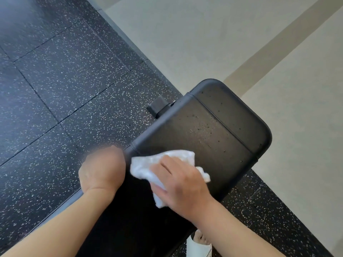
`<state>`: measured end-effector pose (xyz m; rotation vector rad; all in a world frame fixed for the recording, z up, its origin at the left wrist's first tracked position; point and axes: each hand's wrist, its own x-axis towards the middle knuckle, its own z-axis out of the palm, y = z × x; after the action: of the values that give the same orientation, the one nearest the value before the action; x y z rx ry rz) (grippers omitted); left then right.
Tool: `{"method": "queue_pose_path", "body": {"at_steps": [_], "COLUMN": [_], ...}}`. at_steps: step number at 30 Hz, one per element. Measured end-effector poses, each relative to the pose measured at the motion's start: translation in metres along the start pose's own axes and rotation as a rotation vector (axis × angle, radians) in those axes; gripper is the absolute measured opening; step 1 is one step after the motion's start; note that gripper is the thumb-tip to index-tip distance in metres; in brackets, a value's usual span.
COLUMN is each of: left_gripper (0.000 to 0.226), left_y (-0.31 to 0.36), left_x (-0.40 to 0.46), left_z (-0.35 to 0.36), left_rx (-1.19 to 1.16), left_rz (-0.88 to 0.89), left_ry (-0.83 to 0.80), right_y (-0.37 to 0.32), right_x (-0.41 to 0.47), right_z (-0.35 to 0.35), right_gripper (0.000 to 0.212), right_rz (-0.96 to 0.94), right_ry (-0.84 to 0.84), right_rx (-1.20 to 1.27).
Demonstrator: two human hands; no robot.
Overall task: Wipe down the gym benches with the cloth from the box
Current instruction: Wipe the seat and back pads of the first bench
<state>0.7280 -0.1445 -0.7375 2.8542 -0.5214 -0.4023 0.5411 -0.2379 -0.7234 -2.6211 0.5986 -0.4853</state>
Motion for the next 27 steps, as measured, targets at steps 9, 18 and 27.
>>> {"method": "queue_pose_path", "body": {"at_steps": [9, 18, 27], "left_gripper": [0.054, 0.055, 0.054], "left_y": [-0.003, -0.006, -0.005], "left_x": [0.003, 0.002, 0.003], "left_z": [0.003, 0.005, 0.003], "left_rx": [-0.001, -0.001, 0.003], "left_rz": [0.027, 0.053, 0.072], "left_ry": [-0.020, -0.023, -0.042], "right_y": [0.070, 0.062, 0.097], "right_x": [0.049, 0.126, -0.047], "right_z": [-0.021, 0.005, -0.067], "right_gripper": [0.018, 0.025, 0.033], "right_rz": [0.188, 0.224, 0.246], "right_ry": [0.149, 0.136, 0.072], "right_rx": [-0.203, -0.157, -0.125]}}
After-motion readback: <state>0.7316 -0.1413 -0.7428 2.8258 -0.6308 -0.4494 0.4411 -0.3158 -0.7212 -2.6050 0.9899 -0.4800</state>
